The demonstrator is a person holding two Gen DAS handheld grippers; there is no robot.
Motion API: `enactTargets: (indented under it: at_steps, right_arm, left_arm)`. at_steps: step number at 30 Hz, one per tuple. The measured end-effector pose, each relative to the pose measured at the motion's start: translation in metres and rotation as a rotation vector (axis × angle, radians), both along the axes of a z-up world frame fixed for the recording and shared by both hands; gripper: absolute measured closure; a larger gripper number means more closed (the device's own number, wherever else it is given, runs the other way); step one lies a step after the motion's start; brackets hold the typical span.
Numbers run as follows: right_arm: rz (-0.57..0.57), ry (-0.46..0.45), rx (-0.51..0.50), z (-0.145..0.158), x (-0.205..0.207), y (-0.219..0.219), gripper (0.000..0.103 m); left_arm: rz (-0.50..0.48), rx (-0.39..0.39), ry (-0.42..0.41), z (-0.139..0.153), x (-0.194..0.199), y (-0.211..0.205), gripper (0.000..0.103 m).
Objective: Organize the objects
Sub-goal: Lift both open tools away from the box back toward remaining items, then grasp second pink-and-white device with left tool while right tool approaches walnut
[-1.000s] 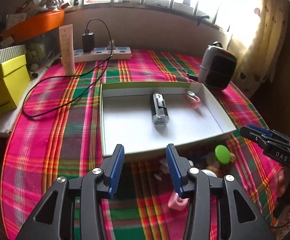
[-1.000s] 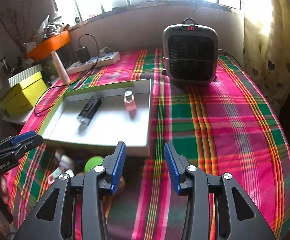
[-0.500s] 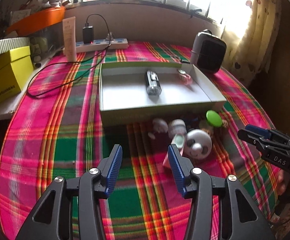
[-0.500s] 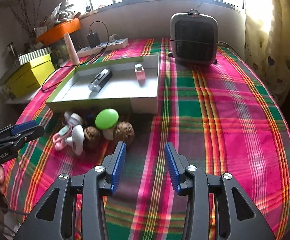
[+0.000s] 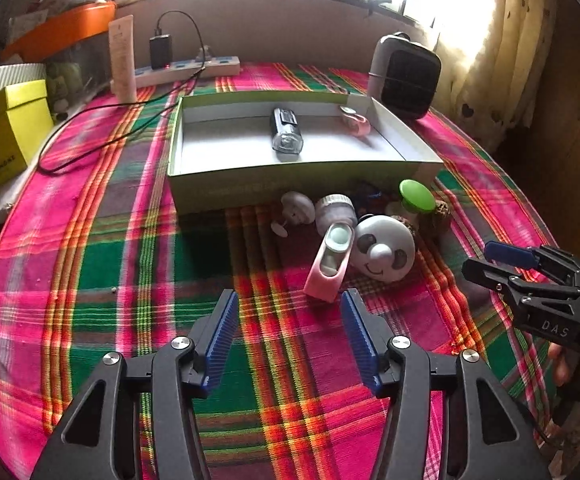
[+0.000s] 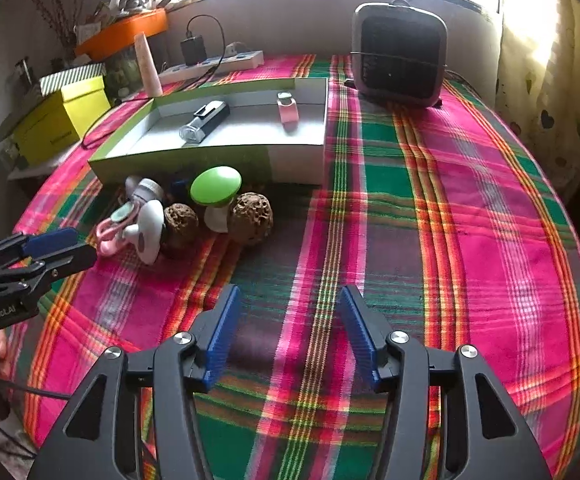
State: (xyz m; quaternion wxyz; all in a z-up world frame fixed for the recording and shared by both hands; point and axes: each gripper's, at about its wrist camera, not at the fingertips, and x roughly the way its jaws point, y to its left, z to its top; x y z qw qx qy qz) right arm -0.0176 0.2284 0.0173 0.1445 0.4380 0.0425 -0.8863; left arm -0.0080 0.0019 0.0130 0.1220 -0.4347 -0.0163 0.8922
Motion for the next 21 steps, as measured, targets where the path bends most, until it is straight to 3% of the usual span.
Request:
enactTargets:
  at_steps: [10, 21]
  right_arm:
    - [-0.016, 0.024, 0.044, -0.002, -0.004, -0.006, 0.044]
    - [-0.015, 0.023, 0.048, -0.002, -0.006, -0.008, 0.039]
  left_arm:
    - [-0.026, -0.031, 0.017, -0.006, 0.000, 0.010, 0.043]
    - [-0.003, -0.046, 0.026, -0.007, -0.015, 0.011, 0.043]
